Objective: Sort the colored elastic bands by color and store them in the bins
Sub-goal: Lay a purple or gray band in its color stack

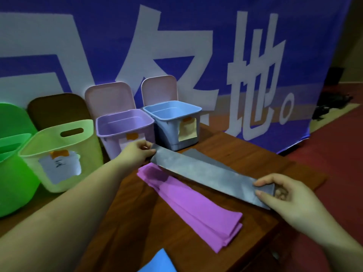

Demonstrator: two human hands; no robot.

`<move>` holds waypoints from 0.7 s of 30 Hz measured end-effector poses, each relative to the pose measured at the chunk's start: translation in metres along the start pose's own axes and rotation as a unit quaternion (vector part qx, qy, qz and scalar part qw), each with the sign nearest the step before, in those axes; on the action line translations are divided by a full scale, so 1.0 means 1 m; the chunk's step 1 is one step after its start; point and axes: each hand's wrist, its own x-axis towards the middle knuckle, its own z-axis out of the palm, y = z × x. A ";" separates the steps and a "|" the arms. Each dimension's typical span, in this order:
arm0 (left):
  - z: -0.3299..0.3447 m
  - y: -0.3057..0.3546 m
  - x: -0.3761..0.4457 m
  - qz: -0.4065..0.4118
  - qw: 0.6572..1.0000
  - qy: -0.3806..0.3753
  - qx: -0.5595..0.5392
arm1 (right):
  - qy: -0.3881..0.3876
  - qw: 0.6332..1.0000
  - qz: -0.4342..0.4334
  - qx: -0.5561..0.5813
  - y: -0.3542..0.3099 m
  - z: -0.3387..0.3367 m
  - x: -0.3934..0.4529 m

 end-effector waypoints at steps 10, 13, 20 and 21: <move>0.078 0.018 0.062 0.091 0.991 -0.001 0.099 | 0.099 0.992 0.068 -0.029 0.024 -0.010 0.004; 0.095 0.020 0.073 0.093 0.988 0.001 0.124 | 0.116 0.987 0.071 -0.087 0.028 -0.005 0.001; 0.133 0.003 0.077 0.135 0.959 0.027 0.246 | 0.116 0.972 0.077 -0.188 0.042 0.000 -0.003; 0.135 0.001 0.076 0.141 0.950 0.032 0.276 | 0.113 0.972 0.080 -0.190 0.043 0.000 -0.003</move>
